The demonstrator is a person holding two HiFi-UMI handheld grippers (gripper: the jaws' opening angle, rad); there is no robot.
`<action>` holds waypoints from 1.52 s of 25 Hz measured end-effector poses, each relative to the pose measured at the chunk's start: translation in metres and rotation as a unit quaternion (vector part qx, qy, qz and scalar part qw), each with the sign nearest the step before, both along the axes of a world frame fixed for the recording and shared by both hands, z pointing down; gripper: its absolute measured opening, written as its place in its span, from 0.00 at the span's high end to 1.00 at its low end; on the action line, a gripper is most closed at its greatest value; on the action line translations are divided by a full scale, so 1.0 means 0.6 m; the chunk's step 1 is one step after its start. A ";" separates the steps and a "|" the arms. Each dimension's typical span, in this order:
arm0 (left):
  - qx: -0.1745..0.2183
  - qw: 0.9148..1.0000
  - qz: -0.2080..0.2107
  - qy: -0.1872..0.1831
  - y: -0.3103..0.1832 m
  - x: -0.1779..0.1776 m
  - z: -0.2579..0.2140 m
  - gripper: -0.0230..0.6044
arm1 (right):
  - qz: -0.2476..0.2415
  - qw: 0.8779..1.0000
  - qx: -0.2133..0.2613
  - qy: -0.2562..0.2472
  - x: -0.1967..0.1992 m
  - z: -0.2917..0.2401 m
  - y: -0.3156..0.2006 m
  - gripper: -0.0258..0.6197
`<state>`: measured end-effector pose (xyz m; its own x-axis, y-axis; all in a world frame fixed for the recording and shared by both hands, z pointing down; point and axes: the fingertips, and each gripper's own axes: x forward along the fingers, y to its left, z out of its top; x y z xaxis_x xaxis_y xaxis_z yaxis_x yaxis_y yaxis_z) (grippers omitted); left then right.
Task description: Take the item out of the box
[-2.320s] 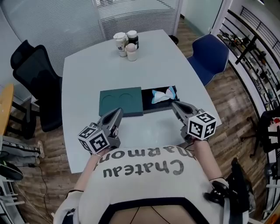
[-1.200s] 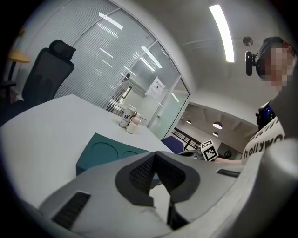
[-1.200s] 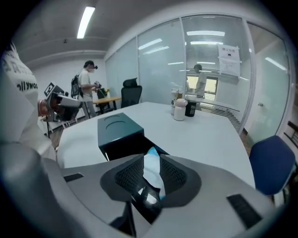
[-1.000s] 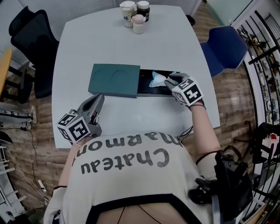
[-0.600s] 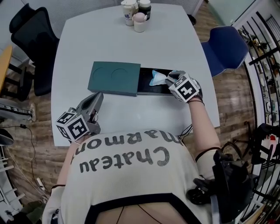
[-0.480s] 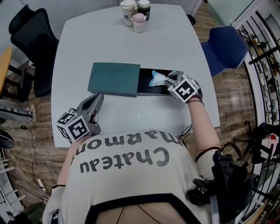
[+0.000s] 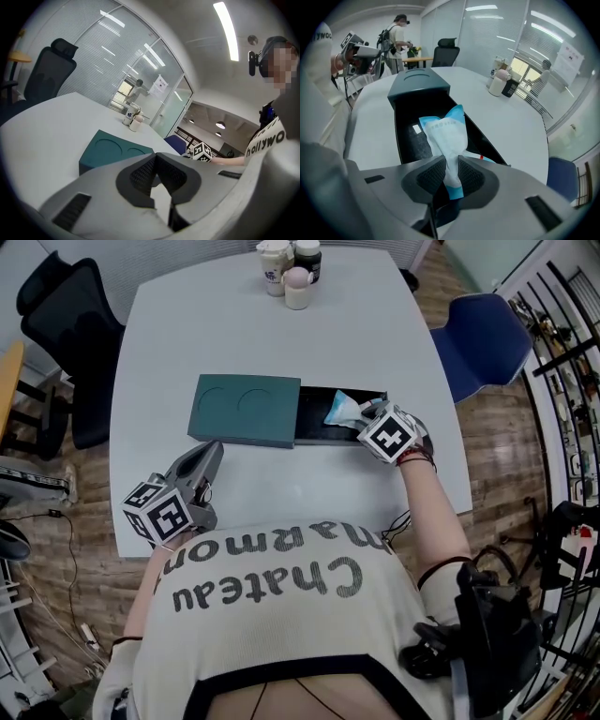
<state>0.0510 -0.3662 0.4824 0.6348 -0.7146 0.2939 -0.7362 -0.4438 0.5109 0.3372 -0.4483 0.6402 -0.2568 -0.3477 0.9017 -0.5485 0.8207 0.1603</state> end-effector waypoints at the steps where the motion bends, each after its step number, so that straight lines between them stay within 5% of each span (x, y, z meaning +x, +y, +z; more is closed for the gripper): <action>1: 0.001 1.000 0.000 0.000 0.000 -0.001 0.001 0.98 | 0.000 1.000 0.001 -0.002 -0.001 0.000 0.000 0.83; 6: 0.003 1.000 0.000 0.002 0.000 0.000 0.006 0.98 | -0.002 1.000 0.009 0.005 -0.005 -0.007 -0.002 0.87; 12: 0.006 1.000 -0.002 0.003 0.002 -0.002 0.002 0.98 | 0.054 0.998 0.012 -0.020 0.007 -0.023 -0.011 0.94; 25: 0.021 0.999 -0.002 0.024 0.022 -0.007 -0.016 0.98 | 0.116 0.976 0.072 -0.167 -0.029 -0.131 0.014 0.94; 28: 0.024 0.999 0.003 0.026 0.029 -0.007 -0.017 0.98 | 0.129 0.962 0.089 -0.222 -0.042 -0.166 0.028 0.94; 38: 0.068 0.996 -0.023 0.052 0.035 -0.037 -0.041 0.98 | 0.232 0.880 0.111 -0.399 -0.085 -0.231 0.106 0.94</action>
